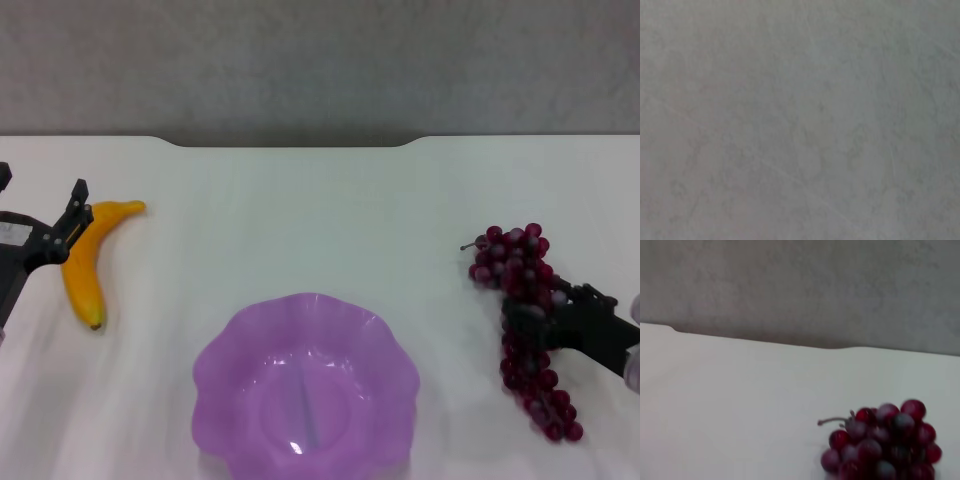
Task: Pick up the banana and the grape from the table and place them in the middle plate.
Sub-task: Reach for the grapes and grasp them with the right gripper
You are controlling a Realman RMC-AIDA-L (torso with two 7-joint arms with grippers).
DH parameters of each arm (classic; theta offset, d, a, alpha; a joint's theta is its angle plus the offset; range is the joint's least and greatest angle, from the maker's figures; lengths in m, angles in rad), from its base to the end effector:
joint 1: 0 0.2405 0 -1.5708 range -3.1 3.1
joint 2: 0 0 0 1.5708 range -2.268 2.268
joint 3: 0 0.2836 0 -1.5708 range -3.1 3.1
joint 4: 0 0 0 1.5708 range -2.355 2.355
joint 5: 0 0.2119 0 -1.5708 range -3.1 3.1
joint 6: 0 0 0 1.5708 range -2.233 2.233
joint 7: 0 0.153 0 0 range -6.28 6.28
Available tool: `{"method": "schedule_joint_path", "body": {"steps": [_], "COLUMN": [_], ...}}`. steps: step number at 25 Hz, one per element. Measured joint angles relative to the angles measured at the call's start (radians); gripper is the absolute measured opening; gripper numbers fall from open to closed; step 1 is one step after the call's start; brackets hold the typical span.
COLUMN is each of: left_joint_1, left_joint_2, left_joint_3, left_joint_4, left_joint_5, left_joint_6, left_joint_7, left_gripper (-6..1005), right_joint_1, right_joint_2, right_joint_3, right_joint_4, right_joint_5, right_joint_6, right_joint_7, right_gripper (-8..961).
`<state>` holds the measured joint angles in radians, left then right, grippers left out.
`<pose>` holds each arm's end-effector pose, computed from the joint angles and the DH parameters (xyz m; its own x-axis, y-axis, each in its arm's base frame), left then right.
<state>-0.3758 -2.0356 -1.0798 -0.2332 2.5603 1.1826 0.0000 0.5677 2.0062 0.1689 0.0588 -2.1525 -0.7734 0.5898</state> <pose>-0.3542 0.3474 -0.0055 0.8180 -0.1284 0.5607 0.5461 -0.1326 -0.8271 0.3833 0.3643 -0.0686 0.7384 -0.4330 -0.5169 -0.6710 -0.3958 -0.6269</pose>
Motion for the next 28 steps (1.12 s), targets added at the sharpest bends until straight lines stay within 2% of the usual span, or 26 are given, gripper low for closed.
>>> {"method": "schedule_joint_path", "body": {"steps": [19, 25, 28], "left_joint_1": [-0.001, -0.001, -0.001], "left_joint_2": [0.0, -0.001, -0.001], "left_joint_3": [0.0, 0.0, 0.0], "left_joint_4": [0.0, -0.002, -0.007], "left_joint_5": [0.0, 0.0, 0.0], "left_joint_6": [0.003, 0.003, 0.003], "left_joint_7": [0.0, 0.0, 0.0], "left_gripper": [904, 903, 903], "right_joint_1": [-0.023, -0.026, -0.026], "right_joint_2": [0.0, 0.002, 0.001], "right_joint_3": [0.002, 0.003, 0.002], "right_joint_4": [-0.01, -0.008, -0.009], "right_joint_5": [0.001, 0.003, 0.003], "right_joint_6": [-0.001, -0.003, -0.001], "right_joint_7": [-0.008, -0.008, -0.009], "right_gripper": [861, 814, 752]}}
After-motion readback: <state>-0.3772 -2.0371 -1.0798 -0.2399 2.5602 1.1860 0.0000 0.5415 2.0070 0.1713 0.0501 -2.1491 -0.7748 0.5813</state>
